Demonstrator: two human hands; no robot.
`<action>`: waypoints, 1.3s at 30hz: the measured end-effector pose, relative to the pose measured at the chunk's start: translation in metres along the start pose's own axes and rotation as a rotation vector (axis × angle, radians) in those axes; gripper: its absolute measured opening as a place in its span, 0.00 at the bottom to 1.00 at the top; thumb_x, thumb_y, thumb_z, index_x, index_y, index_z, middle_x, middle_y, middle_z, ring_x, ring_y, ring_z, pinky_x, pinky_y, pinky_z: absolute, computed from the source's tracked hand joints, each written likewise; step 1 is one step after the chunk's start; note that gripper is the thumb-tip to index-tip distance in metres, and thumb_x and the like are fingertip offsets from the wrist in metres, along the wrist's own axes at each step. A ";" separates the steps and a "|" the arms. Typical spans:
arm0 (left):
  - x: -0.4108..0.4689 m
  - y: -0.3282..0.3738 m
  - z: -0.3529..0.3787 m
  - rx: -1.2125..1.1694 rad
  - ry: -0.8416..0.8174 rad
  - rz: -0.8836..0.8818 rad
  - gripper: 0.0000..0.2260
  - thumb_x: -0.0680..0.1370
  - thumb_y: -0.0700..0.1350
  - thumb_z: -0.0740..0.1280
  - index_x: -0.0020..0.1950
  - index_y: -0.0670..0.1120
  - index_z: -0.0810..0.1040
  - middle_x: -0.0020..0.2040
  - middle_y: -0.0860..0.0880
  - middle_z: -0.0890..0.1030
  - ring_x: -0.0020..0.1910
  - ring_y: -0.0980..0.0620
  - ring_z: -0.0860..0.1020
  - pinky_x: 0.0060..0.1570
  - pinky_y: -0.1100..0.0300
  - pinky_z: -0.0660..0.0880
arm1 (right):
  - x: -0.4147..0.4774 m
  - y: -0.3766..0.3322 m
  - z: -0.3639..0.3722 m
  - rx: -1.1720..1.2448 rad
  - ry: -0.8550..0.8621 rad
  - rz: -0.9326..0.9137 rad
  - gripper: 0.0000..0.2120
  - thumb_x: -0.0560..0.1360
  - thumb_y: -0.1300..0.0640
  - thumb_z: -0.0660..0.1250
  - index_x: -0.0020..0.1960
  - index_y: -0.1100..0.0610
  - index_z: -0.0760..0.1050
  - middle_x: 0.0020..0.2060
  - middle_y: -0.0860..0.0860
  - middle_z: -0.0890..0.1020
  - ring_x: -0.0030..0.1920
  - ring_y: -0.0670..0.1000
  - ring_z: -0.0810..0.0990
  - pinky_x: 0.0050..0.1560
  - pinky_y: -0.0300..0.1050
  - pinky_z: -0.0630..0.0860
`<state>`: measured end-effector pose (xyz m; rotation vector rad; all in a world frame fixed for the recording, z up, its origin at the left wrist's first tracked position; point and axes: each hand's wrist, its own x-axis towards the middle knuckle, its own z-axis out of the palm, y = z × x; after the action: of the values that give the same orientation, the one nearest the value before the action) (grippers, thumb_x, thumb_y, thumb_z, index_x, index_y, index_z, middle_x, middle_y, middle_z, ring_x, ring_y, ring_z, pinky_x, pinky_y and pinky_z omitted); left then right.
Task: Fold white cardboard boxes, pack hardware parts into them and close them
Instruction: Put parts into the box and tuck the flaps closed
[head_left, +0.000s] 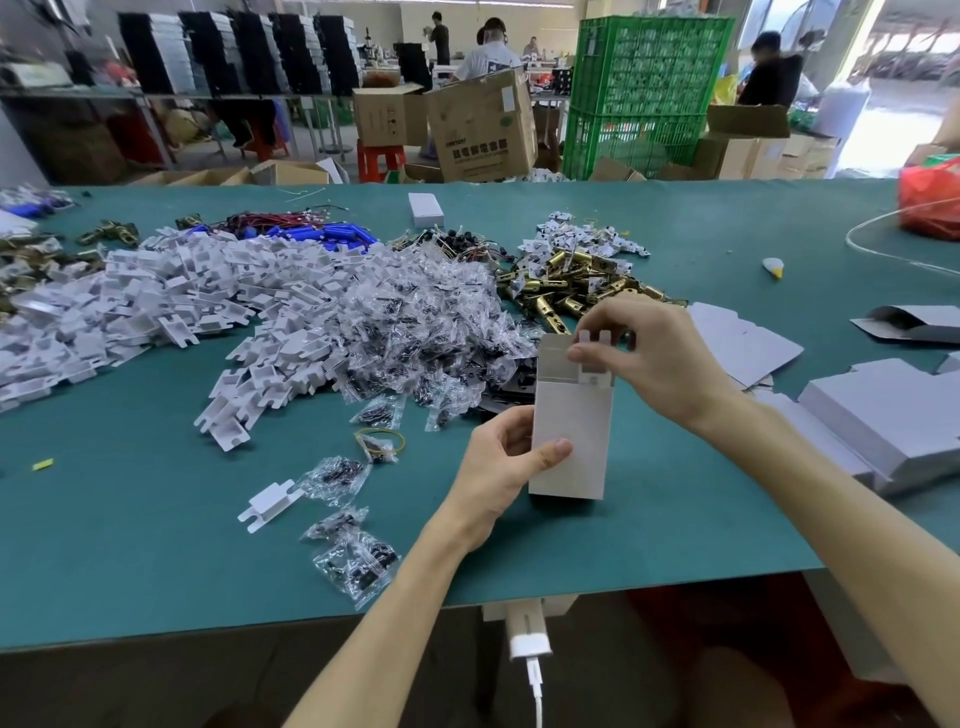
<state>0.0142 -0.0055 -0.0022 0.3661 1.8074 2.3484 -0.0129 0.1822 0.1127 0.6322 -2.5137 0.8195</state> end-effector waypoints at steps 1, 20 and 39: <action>0.000 0.000 0.000 -0.001 -0.002 0.000 0.17 0.76 0.39 0.77 0.64 0.42 0.81 0.58 0.47 0.87 0.57 0.51 0.85 0.54 0.61 0.80 | 0.001 -0.002 0.000 0.011 0.024 -0.014 0.08 0.73 0.54 0.78 0.45 0.56 0.81 0.40 0.50 0.81 0.43 0.50 0.76 0.44 0.38 0.70; -0.002 0.002 0.003 0.061 0.024 -0.017 0.17 0.76 0.37 0.76 0.64 0.40 0.80 0.58 0.44 0.86 0.56 0.51 0.85 0.54 0.61 0.80 | -0.013 -0.011 0.013 -0.238 0.020 0.001 0.05 0.80 0.55 0.70 0.52 0.55 0.82 0.49 0.49 0.79 0.54 0.53 0.76 0.57 0.50 0.65; -0.004 -0.003 0.000 0.265 0.014 -0.049 0.06 0.70 0.47 0.64 0.45 0.54 0.72 0.33 0.65 0.77 0.32 0.69 0.72 0.35 0.73 0.70 | 0.032 -0.094 0.104 -0.614 -0.517 0.198 0.10 0.77 0.69 0.63 0.45 0.55 0.67 0.49 0.54 0.78 0.56 0.60 0.80 0.44 0.51 0.66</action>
<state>0.0180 -0.0056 -0.0056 0.3326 2.1143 2.0876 -0.0142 0.0393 0.0934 0.4155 -3.1023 -0.1158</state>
